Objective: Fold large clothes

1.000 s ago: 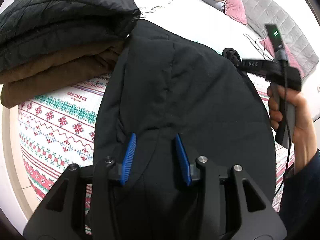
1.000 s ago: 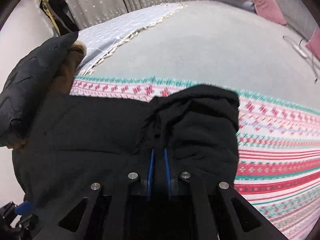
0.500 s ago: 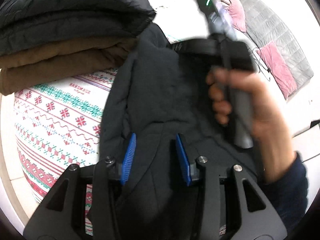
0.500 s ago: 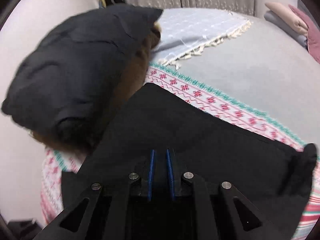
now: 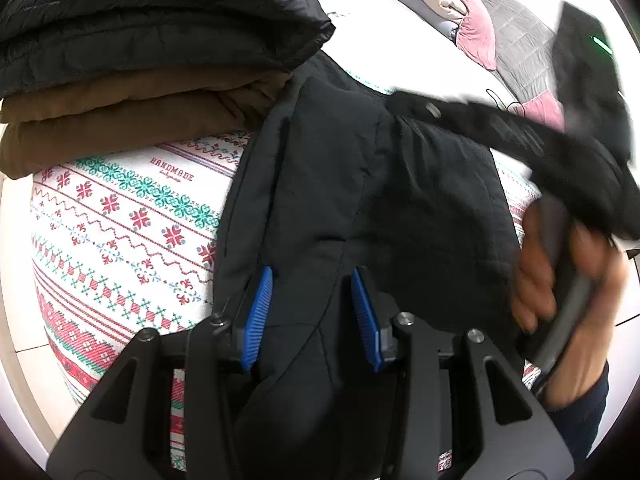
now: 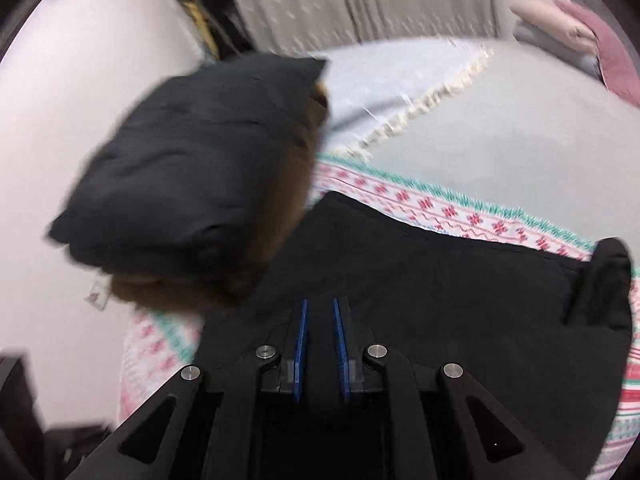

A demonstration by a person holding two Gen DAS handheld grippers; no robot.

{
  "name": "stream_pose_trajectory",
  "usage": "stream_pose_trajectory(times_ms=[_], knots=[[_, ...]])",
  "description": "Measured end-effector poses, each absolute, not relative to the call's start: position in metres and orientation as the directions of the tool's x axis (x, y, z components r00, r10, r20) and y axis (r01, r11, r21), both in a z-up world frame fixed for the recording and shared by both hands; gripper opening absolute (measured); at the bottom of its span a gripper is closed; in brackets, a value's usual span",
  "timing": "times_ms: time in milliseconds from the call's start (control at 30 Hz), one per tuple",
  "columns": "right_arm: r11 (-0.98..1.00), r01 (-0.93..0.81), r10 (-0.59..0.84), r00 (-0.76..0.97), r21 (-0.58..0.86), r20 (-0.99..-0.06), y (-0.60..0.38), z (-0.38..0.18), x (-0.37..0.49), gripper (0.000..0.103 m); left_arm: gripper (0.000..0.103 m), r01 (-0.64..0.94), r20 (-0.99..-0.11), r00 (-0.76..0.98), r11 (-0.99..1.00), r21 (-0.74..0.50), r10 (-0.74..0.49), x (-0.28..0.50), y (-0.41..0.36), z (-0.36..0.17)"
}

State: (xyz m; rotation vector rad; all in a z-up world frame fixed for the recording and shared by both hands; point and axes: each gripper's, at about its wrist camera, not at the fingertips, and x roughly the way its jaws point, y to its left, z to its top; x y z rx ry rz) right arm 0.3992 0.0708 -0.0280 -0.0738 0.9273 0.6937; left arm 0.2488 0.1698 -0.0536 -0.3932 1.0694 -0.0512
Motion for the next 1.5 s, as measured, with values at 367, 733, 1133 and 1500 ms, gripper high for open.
stream_pose_trajectory(times_ms=[367,733,1133,1500], knots=[[0.785,-0.585,0.426,0.271,0.203,-0.863,0.09,-0.093,0.397,0.012,0.047,-0.169,-0.853,0.481,0.933,-0.318,-0.204,0.25,0.166,-0.052],[0.792,-0.595,0.426,0.376,0.138,-0.823,0.029,-0.039,0.303,0.018,0.047,-0.141,-0.835,0.492,0.923,-0.358,-0.248,0.234,0.178,-0.041],[0.806,-0.553,0.466,0.375,0.21,-0.802,-0.07,-0.043,0.198,0.02,0.048,-0.136,-0.839,0.507,0.943,-0.303,-0.197,0.211,0.185,-0.036],[0.818,-0.544,0.434,0.371,0.187,-0.821,-0.06,-0.08,0.204,0.02,0.052,-0.143,-0.85,0.502,0.954,-0.265,-0.161,0.215,0.178,-0.053]])
